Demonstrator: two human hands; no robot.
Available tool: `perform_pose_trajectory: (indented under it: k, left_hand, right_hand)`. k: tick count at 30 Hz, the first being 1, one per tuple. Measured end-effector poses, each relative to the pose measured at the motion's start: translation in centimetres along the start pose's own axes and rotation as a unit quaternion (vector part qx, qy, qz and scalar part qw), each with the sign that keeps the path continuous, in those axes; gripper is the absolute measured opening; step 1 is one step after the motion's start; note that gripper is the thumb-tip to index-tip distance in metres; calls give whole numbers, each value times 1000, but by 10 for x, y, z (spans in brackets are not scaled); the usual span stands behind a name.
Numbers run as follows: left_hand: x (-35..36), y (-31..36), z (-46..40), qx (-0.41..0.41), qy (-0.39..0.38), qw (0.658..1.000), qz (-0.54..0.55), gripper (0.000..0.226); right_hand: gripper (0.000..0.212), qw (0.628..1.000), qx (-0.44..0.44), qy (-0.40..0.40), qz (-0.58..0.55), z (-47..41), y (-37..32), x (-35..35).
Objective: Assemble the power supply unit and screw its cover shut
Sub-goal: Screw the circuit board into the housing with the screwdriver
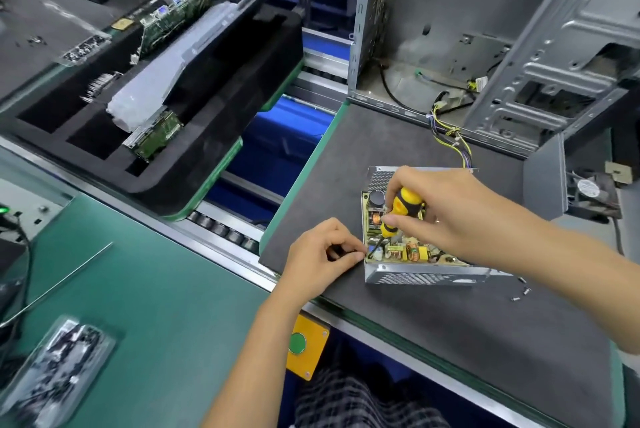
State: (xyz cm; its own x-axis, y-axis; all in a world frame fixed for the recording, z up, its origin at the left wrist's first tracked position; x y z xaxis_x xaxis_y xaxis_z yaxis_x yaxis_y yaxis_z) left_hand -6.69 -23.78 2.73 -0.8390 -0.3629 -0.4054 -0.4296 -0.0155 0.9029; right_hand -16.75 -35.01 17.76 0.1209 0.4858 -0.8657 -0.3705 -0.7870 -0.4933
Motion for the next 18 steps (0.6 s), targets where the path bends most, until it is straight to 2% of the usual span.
perform_pose_trajectory:
  k: [13,18]
  left_hand:
    - [-1,4,0,5,0,1000,-12,24]
    - [0,5,0,5,0,1000,-17,20]
  right_hand:
    - [25,1000,1,-2,-1,1,-2,2]
    - [19,1000,6,-7,6,1,0,5]
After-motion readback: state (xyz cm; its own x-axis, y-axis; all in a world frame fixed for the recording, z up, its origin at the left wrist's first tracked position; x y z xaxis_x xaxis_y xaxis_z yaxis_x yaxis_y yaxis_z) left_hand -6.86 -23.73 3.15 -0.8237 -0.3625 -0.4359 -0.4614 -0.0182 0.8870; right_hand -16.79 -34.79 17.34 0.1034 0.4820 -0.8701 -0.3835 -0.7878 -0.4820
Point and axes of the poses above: each hand's wrist, its own z-axis away from the middle knuckle, its own x-axis out of the palm, y = z × x, the point moved 5 cm from there along -z, towards the middle knuckle, and after that the axes turned 12 degrees about x, right-handed, at the moved point
